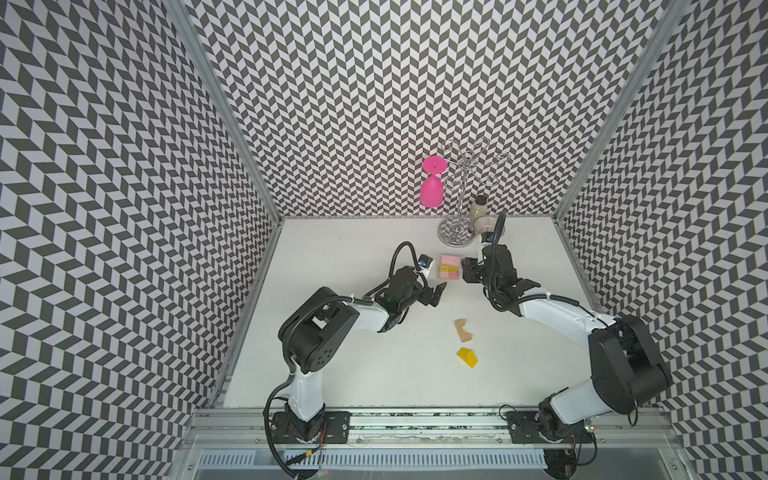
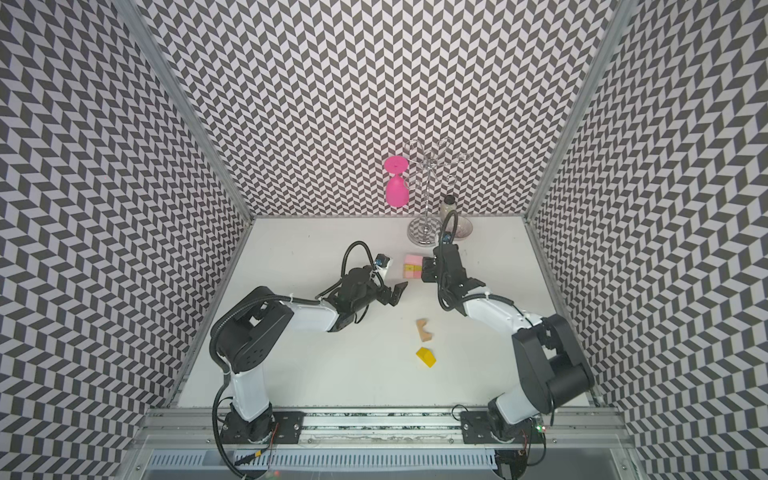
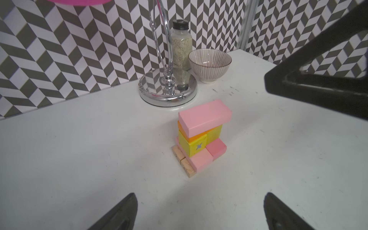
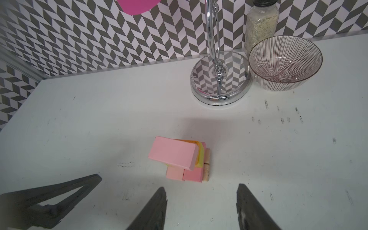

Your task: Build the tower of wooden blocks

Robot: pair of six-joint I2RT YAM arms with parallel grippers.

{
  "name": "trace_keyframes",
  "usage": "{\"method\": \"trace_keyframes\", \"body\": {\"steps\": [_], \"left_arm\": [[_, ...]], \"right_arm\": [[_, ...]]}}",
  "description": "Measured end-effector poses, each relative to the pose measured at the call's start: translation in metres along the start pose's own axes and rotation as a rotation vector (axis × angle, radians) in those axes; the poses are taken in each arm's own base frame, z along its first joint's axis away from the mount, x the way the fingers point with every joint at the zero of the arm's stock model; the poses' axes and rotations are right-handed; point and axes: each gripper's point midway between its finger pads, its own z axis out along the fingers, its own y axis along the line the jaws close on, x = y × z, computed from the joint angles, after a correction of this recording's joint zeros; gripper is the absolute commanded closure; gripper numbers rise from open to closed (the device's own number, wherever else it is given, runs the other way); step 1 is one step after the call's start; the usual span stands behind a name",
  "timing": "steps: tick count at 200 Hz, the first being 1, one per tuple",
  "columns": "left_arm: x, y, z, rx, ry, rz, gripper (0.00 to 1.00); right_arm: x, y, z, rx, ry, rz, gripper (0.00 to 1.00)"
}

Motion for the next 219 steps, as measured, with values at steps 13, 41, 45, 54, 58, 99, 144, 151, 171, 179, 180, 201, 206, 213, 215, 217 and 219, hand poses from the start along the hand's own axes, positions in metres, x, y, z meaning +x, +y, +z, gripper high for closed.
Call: {"method": "trace_keyframes", "body": {"steps": [13,41,45,54,58,99,144,151,171,179,180,201,206,213,215,217,219], "left_arm": [[0.004,0.002,0.003,-0.004,0.012,-0.002,0.01],[-0.001,0.007,0.007,-0.014,0.014,-0.016,0.01],[-0.003,0.008,0.008,-0.015,0.011,-0.017,0.01],[-0.007,0.01,0.009,-0.018,0.004,-0.021,0.01],[-0.009,0.011,0.009,-0.02,0.002,-0.022,0.01],[-0.017,0.017,0.017,-0.031,-0.009,-0.031,0.01],[-0.005,0.022,0.025,-0.042,0.021,-0.04,0.01],[-0.002,0.022,0.026,-0.043,0.029,-0.04,0.01],[0.002,0.023,0.028,-0.045,0.043,-0.041,0.01],[0.003,0.023,0.028,-0.046,0.047,-0.041,0.01],[0.003,0.023,0.028,-0.047,0.048,-0.041,0.01],[0.003,0.024,0.03,-0.048,0.052,-0.042,0.01],[0.001,0.024,0.031,-0.049,0.05,-0.043,0.01],[-0.001,0.025,0.032,-0.052,0.046,-0.045,0.01],[-0.001,0.026,0.032,-0.053,0.046,-0.046,0.01],[-0.002,0.026,0.032,-0.054,0.045,-0.047,0.01],[-0.002,0.026,0.033,-0.054,0.044,-0.047,0.01]], "right_arm": [[0.001,-0.002,0.0,0.006,-0.005,-0.001,0.41],[0.007,-0.016,0.001,0.066,-0.033,0.013,0.25],[0.009,-0.018,0.0,0.074,-0.034,0.013,0.25],[0.014,-0.022,-0.001,0.09,-0.031,0.014,0.27],[0.015,-0.024,-0.002,0.096,-0.03,0.015,0.28],[0.017,-0.019,0.001,0.069,-0.022,0.011,0.28],[0.022,-0.01,0.026,0.053,0.04,0.0,0.28],[0.024,-0.009,0.028,0.053,0.053,-0.002,0.28],[0.031,-0.01,0.029,0.053,0.08,-0.007,0.27],[0.031,-0.01,0.029,0.052,0.083,-0.007,0.27],[0.031,-0.01,0.029,0.052,0.083,-0.007,0.27],[0.033,-0.009,0.029,0.05,0.091,-0.008,0.27],[0.034,-0.01,0.03,0.053,0.096,-0.009,0.27],[0.034,-0.01,0.031,0.055,0.101,-0.01,0.27],[0.034,-0.01,0.032,0.056,0.103,-0.01,0.28],[0.035,-0.01,0.033,0.057,0.106,-0.01,0.28],[0.034,-0.01,0.033,0.058,0.106,-0.01,0.28]]}}
